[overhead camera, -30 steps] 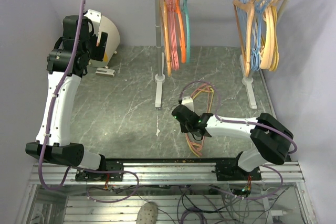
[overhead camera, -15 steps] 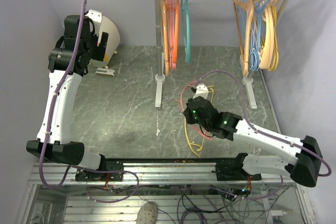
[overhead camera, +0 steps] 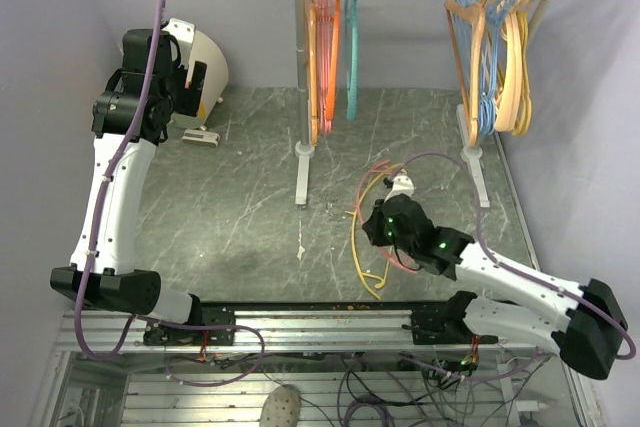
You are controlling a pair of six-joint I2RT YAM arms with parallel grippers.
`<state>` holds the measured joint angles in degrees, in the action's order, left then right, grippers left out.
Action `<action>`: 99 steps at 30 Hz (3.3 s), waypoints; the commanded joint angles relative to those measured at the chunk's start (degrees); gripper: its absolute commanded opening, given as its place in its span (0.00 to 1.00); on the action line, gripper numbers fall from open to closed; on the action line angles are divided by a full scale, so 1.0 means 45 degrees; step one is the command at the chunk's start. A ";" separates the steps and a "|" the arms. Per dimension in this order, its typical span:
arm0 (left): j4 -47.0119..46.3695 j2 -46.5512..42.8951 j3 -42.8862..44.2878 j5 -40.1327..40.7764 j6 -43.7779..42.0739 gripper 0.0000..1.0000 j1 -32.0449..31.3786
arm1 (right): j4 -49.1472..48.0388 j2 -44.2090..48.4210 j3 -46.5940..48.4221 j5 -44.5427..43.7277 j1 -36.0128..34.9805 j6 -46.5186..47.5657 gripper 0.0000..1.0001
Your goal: Organize the hangers
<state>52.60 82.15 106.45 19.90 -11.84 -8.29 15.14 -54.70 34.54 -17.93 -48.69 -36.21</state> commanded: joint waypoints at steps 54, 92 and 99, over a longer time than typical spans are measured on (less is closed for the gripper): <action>-0.0240 -0.0169 -0.0239 -0.0130 -0.0128 0.96 0.0125 | 0.0429 0.1711 0.0536 -0.1454 -0.1861 -0.0085 0.00; -0.0191 -0.0632 -0.0435 -0.0368 -0.0358 0.98 0.0223 | -0.7886 -0.3278 0.6830 1.1997 0.8608 -0.2026 0.00; -0.0216 -0.0696 -0.0508 -0.0328 -0.0363 0.98 0.0222 | -0.8802 -0.4692 0.8155 1.2296 0.8734 -0.2940 0.00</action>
<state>52.58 80.47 104.55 19.00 -13.13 -7.90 -18.13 -74.50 66.48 36.03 -10.07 -46.65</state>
